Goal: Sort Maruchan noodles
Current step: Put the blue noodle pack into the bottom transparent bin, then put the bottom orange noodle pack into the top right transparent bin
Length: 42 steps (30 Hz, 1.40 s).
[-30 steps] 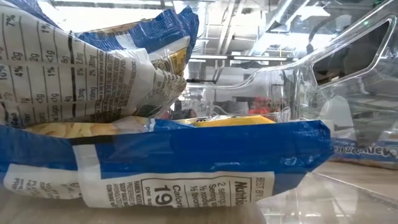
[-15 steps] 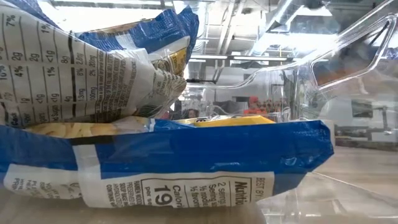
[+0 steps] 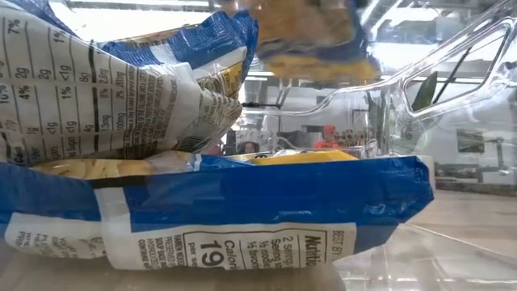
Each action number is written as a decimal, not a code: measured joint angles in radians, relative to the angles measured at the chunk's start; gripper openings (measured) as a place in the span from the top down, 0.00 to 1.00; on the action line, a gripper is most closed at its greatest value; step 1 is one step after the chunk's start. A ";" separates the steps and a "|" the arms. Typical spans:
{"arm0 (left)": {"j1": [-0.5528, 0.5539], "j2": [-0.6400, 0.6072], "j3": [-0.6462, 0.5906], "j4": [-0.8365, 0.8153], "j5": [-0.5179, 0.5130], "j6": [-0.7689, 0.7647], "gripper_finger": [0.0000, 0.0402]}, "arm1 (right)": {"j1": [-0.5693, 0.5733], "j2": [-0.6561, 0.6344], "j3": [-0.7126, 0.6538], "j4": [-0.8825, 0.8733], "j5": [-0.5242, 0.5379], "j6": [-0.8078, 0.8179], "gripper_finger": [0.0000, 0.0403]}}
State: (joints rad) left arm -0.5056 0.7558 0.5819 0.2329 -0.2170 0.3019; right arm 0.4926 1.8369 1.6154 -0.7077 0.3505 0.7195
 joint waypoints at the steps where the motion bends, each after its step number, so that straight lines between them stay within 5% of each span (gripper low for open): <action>1: -0.003 -0.006 0.000 0.000 0.000 0.000 0.39 | -0.001 0.037 0.027 0.000 -0.021 -0.027 0.93; 10: -0.005 -0.010 0.000 -0.018 -0.004 0.002 0.39 | 0.033 0.267 0.251 -0.056 -0.208 -0.275 0.93; 21: -0.005 -0.010 0.000 -0.018 -0.005 0.004 0.39 | 0.041 0.330 0.272 -0.243 -0.242 -0.249 0.83; 34: -0.005 -0.010 0.000 -0.018 -0.013 0.019 0.39 | 0.034 0.296 0.272 -0.274 -0.274 -0.246 0.36; 42: -0.005 -0.010 0.000 -0.019 -0.020 0.019 0.39 | 0.054 0.243 0.272 -0.439 -0.147 -0.193 0.31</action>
State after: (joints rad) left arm -0.5102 0.7460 0.5819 0.2142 -0.2370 0.3214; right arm 0.5468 2.0801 1.8877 -1.1470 0.2031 0.5261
